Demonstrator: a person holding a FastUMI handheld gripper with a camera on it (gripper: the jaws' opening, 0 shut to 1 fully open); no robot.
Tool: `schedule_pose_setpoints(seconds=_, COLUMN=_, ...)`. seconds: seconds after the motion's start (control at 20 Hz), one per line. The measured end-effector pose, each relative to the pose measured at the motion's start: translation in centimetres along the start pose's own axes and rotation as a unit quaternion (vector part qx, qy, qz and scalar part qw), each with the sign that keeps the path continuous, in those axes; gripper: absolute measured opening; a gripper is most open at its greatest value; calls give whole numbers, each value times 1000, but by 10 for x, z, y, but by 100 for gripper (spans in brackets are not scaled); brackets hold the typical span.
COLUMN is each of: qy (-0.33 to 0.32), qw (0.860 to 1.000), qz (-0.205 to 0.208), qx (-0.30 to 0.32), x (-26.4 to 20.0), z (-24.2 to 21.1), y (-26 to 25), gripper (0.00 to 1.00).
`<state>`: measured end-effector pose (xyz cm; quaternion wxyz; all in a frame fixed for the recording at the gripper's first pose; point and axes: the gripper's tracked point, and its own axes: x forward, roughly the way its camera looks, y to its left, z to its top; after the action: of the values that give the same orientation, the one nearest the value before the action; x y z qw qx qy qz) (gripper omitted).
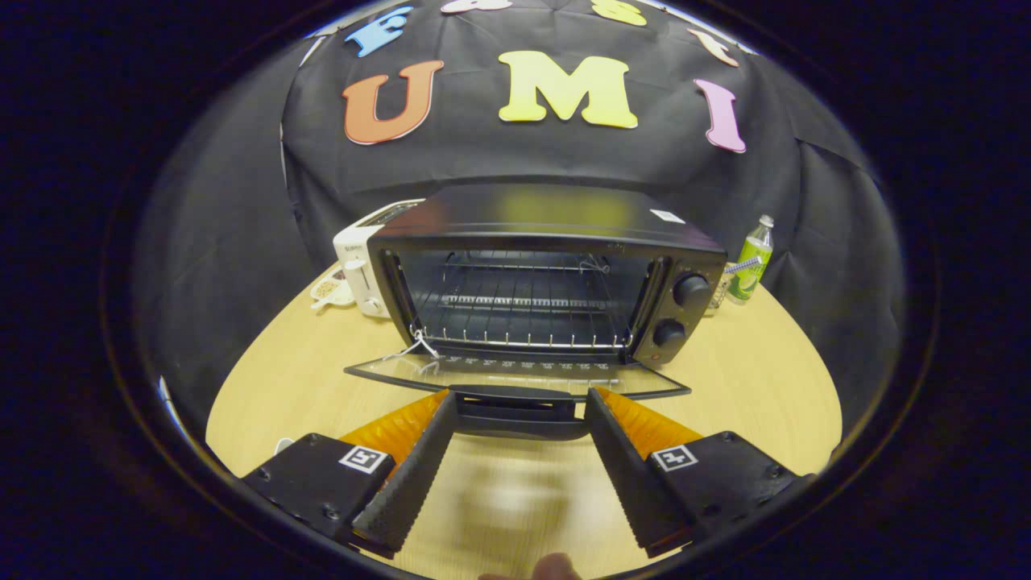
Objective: Open the toaster oven, put the food inside, and close the toaster oven door.
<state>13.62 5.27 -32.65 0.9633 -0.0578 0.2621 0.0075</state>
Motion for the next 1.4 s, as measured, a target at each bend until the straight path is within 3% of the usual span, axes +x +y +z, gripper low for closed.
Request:
schedule_pose_setpoints(seconds=0.25, qy=59, qw=998, qz=7, qx=23, x=1, z=-40, y=1, gripper=100)
schedule_pose_setpoints(seconds=0.4, qy=64, qw=997, qz=25, qx=16, x=-9, z=-38, y=2, gripper=100)
schedule_pose_setpoints(seconds=0.7, qy=68, qw=983, qz=170, qx=3, x=-74, z=1, y=19, gripper=100)
schedule_pose_setpoints(seconds=0.85, qy=95, qw=965, qz=240, qx=41, x=-103, z=20, y=20, gripper=100)
schedule_pose_setpoints(seconds=1.05, qy=178, qw=919, qz=334, qx=108, x=-139, z=14, y=44, gripper=100)
schedule_pose_setpoints(seconds=1.3, qy=260, qw=880, qz=372, qx=142, x=-135, z=-24, y=83, gripper=98)
schedule_pose_setpoints(seconds=1.4, qy=293, qw=868, qz=366, qx=163, x=-127, z=-44, y=97, gripper=97)
